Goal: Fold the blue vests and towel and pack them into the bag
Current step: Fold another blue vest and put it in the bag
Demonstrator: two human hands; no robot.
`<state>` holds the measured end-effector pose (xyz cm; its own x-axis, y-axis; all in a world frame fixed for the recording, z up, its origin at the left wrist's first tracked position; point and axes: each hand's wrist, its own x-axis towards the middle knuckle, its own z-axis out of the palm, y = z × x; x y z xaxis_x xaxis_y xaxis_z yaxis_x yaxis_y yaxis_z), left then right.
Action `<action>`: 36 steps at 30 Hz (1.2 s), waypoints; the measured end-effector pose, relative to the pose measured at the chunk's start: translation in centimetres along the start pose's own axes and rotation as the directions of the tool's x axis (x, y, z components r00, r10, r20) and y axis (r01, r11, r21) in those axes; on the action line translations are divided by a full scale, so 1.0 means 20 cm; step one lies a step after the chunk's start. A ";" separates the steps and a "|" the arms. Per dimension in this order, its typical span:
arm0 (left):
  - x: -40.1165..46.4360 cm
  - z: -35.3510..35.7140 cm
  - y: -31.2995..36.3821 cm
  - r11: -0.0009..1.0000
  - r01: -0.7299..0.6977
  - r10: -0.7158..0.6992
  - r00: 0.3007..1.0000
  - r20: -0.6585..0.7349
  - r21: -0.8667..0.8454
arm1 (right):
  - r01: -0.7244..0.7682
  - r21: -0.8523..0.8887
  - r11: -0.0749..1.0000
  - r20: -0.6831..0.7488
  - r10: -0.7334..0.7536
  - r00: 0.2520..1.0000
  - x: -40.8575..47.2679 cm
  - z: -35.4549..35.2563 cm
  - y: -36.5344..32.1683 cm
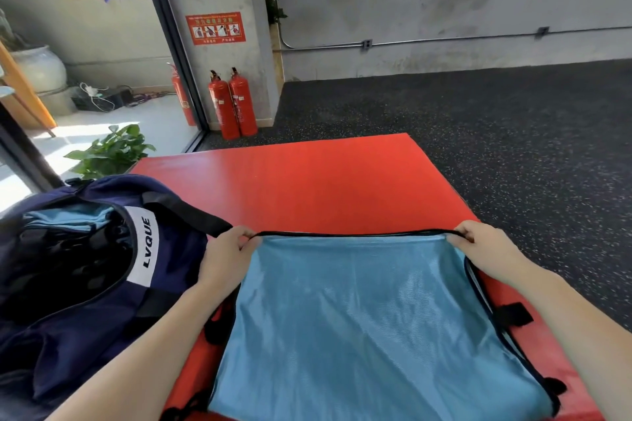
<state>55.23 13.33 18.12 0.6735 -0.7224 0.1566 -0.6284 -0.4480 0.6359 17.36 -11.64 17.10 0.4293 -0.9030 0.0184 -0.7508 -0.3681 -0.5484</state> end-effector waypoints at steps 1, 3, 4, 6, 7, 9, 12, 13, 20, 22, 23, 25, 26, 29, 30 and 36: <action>0.01 0.00 0.01 1.000 -0.002 0.002 1.000 -0.007 -0.014 | -0.005 0.005 1.000 -0.008 0.006 1.000 0.00 0.00 0.00; 0.02 0.02 0.02 0.998 0.017 -0.017 1.000 0.007 -0.053 | -0.014 0.011 1.000 -0.025 0.014 1.000 -0.01 0.00 0.00; 0.02 0.03 0.02 0.996 0.039 -0.037 0.999 0.024 -0.075 | -0.020 0.017 1.000 -0.027 0.021 0.999 -0.02 0.00 0.00; 0.03 0.04 0.03 0.995 0.076 -0.071 0.995 0.073 -0.068 | -0.036 0.029 0.999 -0.024 0.036 0.999 -0.03 -0.01 -0.01; 0.03 0.03 0.03 0.996 0.080 -0.076 0.992 0.100 -0.047 | -0.036 0.028 0.999 -0.026 0.037 0.999 -0.04 -0.01 -0.01; 0.01 0.03 0.03 0.997 0.079 -0.075 0.986 0.152 -0.019 | -0.024 0.040 0.999 -0.044 0.026 0.999 -0.06 -0.02 -0.01; -0.05 0.00 0.03 0.994 0.019 -0.035 0.988 0.152 0.109 | 0.021 0.024 1.000 -0.053 -0.019 0.998 -0.12 -0.02 -0.02; -0.08 -0.01 0.04 0.981 -0.021 -0.006 0.990 0.144 0.191 | 0.032 -0.012 0.999 -0.055 -0.032 0.998 -0.16 -0.02 -0.04; -0.53 0.10 0.27 0.938 -0.326 0.298 0.932 0.206 0.117 | 0.223 -0.143 0.964 0.027 -0.221 0.975 -0.58 0.13 -0.37; -0.68 0.17 0.32 0.930 -0.356 0.316 0.902 0.292 0.093 | 0.295 -0.150 0.944 0.063 -0.289 0.955 -0.75 0.23 -0.45; -0.75 0.21 0.33 0.924 -0.366 0.311 0.889 0.335 0.113 | 0.323 -0.158 0.933 0.087 -0.313 0.946 -0.82 0.28 -0.47; -0.84 0.25 0.31 0.922 -0.346 0.259 0.886 0.384 0.175 | 0.349 -0.205 0.915 0.153 -0.322 0.934 -0.93 0.36 -0.47; -0.85 0.25 0.27 0.923 -0.324 0.228 0.895 0.383 0.207 | 0.357 -0.252 0.900 0.185 -0.317 0.930 -0.96 0.38 -0.44; -0.85 0.20 0.09 0.884 -0.284 0.157 0.928 0.337 0.371 | 0.331 -0.364 0.871 0.187 -0.280 0.942 -1.00 0.37 -0.30; -0.85 0.16 0.03 0.869 -0.272 0.148 0.940 0.307 0.414 | 0.291 -0.382 0.877 0.165 -0.245 0.955 -1.00 0.35 -0.25; -0.88 0.03 -0.11 0.850 -0.252 0.125 0.949 0.289 0.462 | 0.177 -0.417 0.891 0.114 -0.142 0.983 -1.02 0.27 -0.13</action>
<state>44.60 26.83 13.52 0.4484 -0.8938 0.0100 -0.8841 -0.4418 0.1524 13.23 8.97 13.61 0.5861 -0.8102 0.0009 -0.8026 -0.5807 -0.1368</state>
